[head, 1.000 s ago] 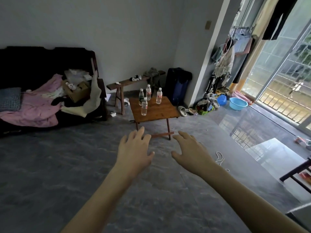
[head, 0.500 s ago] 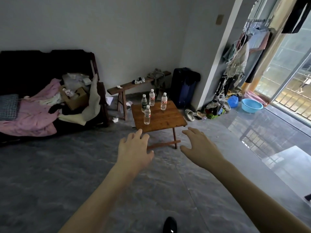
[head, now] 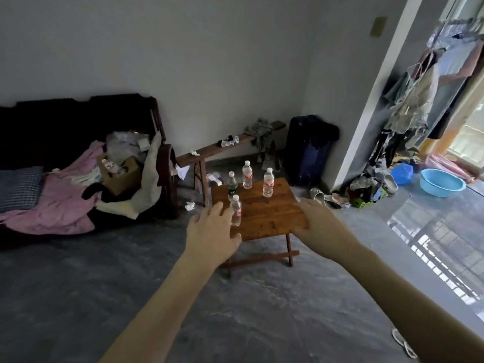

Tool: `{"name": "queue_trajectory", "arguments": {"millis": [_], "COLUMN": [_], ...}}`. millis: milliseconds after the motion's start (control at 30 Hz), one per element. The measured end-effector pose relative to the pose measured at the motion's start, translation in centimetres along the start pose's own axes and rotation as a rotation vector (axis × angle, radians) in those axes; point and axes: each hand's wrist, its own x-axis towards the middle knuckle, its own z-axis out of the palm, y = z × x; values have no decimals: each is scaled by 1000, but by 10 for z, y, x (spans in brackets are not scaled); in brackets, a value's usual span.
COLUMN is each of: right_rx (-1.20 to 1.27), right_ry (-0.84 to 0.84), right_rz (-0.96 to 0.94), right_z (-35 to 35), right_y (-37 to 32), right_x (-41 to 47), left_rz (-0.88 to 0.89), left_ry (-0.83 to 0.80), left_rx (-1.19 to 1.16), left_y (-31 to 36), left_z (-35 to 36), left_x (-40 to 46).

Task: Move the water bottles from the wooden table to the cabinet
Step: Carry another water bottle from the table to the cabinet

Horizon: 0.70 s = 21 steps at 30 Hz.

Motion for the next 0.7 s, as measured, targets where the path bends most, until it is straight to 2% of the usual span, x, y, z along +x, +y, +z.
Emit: {"name": "queue_trajectory", "arguments": {"millis": [100, 333, 567, 700], "right_rx": [-33, -40, -79, -73], "right_ry": [-72, -166, -196, -225], "right_rz": [-34, -76, -74, -44], "right_z": [29, 38, 37, 51], "right_y": [21, 13, 3, 6], "right_x": [56, 162, 294, 359], "left_rz": [-41, -92, -107, -84], "left_ry": [-5, -55, -18, -64], "left_rx": [1, -29, -46, -82], "left_y": [-6, -32, -82, -102], "left_z": [10, 34, 30, 43], "left_x": [38, 136, 268, 339]}}
